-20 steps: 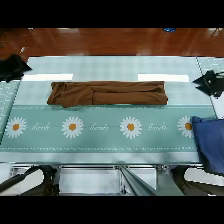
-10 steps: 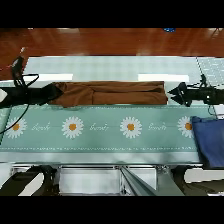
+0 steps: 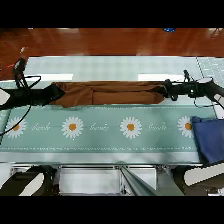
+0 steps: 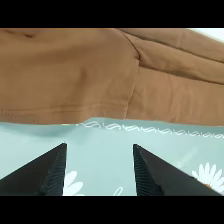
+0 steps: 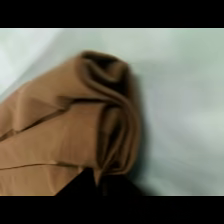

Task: Fold the shirts.

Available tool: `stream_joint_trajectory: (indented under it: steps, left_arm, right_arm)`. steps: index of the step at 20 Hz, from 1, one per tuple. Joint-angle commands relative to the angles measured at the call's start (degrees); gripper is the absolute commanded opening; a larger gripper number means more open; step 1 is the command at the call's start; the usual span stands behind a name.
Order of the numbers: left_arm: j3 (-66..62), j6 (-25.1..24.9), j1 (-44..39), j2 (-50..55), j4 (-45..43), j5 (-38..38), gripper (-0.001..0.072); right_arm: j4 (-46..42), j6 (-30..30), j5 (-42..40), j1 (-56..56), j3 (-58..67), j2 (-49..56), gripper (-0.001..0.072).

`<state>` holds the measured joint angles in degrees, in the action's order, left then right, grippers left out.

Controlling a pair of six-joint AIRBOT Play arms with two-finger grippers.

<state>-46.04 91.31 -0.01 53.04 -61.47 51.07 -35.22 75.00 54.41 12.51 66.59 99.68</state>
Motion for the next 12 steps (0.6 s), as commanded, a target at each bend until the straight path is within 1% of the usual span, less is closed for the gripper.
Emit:
stream_joint_trajectory:
  steps: [1, 2, 3, 4, 7, 8, 9, 10, 12]
  left_arm:
    - [0.0, -0.2, 0.0, 0.0, 0.0, -0.7, 0.0423]
    - [0.0, -0.2, 0.0, 0.0, 0.0, -0.3, 0.0254]
    - [0.0, -0.2, 0.0, 0.0, 0.0, 0.0, 0.0051]
    - [0.0, -0.8, -0.3, 0.0, 0.0, -0.2, 0.0021]
    - [-0.6, -0.8, -2.9, 0.6, 1.3, -3.3, 0.002]
    - [-1.3, -0.8, -4.6, 1.5, 1.3, -5.0, 0.002]
    - [-2.4, -2.0, -7.1, 3.0, 1.4, -7.1, 0.002]
    - [-4.0, -3.1, -10.1, 5.0, 1.5, -8.8, 0.002]
    - [-8.4, -3.2, -15.5, 10.3, 1.5, -10.4, 0.002]
  right_arm:
    - [0.7, -1.8, 2.3, -2.7, 3.7, 1.0, 0.0025]
    - [-0.1, -1.8, 3.3, -2.3, 4.2, 0.1, 0.0025]
    - [-1.5, -1.8, 4.2, -1.6, 4.2, -1.5, 0.0025]
    - [-4.0, -1.8, 5.5, -0.7, 4.2, -3.7, 0.0025]
    - [-13.0, -1.2, 10.5, 1.7, 3.3, -12.6, 0.0024]
    - [-15.4, -0.9, 11.1, 2.4, 2.2, -16.2, 0.0024]
    - [-17.3, -0.8, 11.3, 3.1, 0.6, -20.3, 0.0024]
    - [-18.4, -0.7, 11.4, 3.9, -1.1, -24.2, 0.0024]
    - [-19.6, -0.8, 12.7, 5.4, -4.1, -31.8, 0.0024]
